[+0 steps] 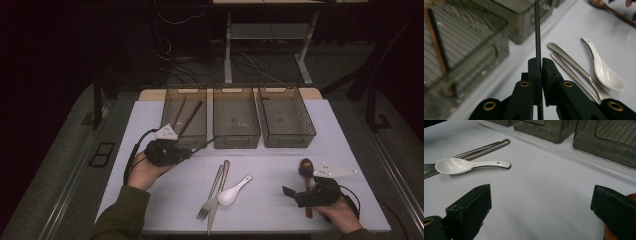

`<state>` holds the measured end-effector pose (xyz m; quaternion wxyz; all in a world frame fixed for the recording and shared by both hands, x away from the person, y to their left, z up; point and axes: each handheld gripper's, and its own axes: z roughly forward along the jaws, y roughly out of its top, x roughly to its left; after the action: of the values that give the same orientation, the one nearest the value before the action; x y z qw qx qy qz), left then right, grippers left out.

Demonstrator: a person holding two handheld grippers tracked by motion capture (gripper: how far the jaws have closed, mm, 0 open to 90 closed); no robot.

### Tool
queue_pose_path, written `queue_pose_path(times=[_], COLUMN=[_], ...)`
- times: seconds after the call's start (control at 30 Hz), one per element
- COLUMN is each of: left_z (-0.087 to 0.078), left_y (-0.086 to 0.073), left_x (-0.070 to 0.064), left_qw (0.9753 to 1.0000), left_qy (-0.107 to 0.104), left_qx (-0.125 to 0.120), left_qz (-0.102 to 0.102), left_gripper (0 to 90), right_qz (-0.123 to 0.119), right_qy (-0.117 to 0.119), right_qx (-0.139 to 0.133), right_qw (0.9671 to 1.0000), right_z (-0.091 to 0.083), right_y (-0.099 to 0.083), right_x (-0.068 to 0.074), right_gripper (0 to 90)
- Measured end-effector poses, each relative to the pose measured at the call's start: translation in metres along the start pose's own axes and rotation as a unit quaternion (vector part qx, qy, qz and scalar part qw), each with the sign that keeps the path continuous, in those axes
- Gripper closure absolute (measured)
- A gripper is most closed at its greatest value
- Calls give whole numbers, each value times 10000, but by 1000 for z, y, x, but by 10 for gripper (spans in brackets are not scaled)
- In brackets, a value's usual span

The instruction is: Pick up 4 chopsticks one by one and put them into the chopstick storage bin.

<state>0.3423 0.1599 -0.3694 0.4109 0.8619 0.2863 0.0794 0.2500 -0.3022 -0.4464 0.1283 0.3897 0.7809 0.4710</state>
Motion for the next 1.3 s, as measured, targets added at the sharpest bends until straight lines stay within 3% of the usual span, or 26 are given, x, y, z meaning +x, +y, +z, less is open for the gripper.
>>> queue_pose_path(times=[0.17,0.3,0.63,0.83,1.0,1.17,1.3], left_z=[-6,-7,10,26,43,56,63], left_y=[25,44,74,82,80,72,68], left_x=[15,33,79,101,114,122,126], left_qw=[9997,9989,9943,9901,9868,9834,9823], left_qy=[196,410,897,1072,1210,1393,1436], left_qx=[-150,-209,-384,-533,-517,-333,-177], left_qz=[-4,-46,-437,-726,-939,-1116,-1186], left_gripper=[851,852,851,851,850,850,849], right_qz=[97,6,30,30,57,56,73], right_qy=[13,7,3,11,14,26,19], right_qx=[44,13,-14,-33,-48,-65,-84], right_qw=[9999,10000,10000,10000,10000,10000,9999], right_z=[-1,0,-1,-2,-3,-4,-4], right_y=[0,0,0,-1,-1,-1,-1], right_x=[1,0,-1,-2,-2,-2,-3], right_gripper=[28,28,28,28,28,28,28])
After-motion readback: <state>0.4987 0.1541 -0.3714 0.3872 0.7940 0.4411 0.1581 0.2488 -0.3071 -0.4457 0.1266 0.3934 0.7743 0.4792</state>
